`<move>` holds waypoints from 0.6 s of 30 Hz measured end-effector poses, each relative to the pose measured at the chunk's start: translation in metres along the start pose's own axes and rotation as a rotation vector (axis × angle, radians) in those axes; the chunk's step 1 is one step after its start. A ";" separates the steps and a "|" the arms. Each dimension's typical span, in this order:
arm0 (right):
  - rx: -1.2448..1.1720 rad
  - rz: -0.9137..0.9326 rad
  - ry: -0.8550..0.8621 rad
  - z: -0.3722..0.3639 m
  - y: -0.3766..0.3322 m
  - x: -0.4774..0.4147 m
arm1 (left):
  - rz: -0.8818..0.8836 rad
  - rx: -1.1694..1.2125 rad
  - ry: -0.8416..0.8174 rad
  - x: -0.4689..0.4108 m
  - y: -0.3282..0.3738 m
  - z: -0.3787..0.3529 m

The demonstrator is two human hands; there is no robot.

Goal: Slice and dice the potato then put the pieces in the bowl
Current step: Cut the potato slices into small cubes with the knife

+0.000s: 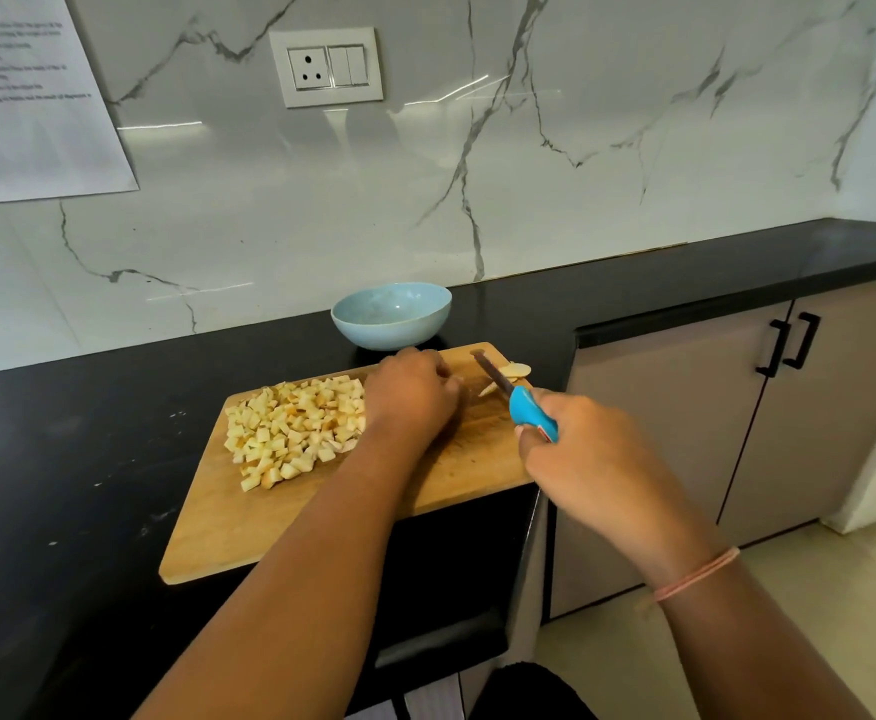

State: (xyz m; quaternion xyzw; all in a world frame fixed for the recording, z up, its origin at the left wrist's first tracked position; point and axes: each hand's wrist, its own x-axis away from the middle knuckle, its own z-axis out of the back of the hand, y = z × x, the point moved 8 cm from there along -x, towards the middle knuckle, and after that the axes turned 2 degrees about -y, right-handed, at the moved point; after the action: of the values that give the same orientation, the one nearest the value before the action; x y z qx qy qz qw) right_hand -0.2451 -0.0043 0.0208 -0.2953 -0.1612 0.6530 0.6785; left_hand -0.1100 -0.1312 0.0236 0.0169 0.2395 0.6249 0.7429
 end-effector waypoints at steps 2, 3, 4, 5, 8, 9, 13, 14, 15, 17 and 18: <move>-0.008 -0.014 0.020 0.007 0.003 -0.001 | -0.041 -0.039 -0.024 -0.003 0.016 -0.008; -0.012 -0.014 0.027 0.010 0.004 -0.001 | -0.054 -0.055 -0.036 -0.005 0.023 -0.012; -0.016 -0.013 0.032 0.011 0.004 -0.002 | -0.060 -0.065 -0.055 -0.007 0.027 -0.017; -0.020 -0.012 0.034 0.012 0.005 -0.003 | -0.063 -0.065 -0.077 -0.008 0.030 -0.022; -0.029 -0.006 0.053 0.016 0.007 -0.005 | -0.074 -0.043 -0.109 -0.009 0.033 -0.033; -0.028 -0.006 0.058 0.016 0.008 -0.006 | -0.078 -0.048 -0.100 -0.008 0.032 -0.033; -0.024 -0.010 0.049 0.011 0.011 -0.008 | -0.068 -0.125 -0.064 -0.006 0.018 -0.026; -0.019 -0.012 0.035 0.007 0.010 -0.009 | -0.062 -0.136 -0.057 -0.005 0.012 -0.023; -0.010 -0.011 0.016 0.003 0.008 -0.010 | -0.056 -0.138 -0.048 -0.004 0.006 -0.019; 0.019 -0.010 -0.037 -0.009 0.002 -0.012 | -0.039 -0.123 -0.042 -0.002 -0.004 -0.012; 0.037 -0.011 -0.057 -0.015 -0.002 -0.014 | -0.033 -0.109 -0.044 -0.001 -0.006 -0.011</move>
State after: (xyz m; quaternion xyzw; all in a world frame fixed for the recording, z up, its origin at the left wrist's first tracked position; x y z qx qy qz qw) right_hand -0.2364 -0.0210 0.0129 -0.2631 -0.1699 0.6601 0.6828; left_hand -0.1082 -0.1365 0.0124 -0.0137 0.1887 0.6241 0.7581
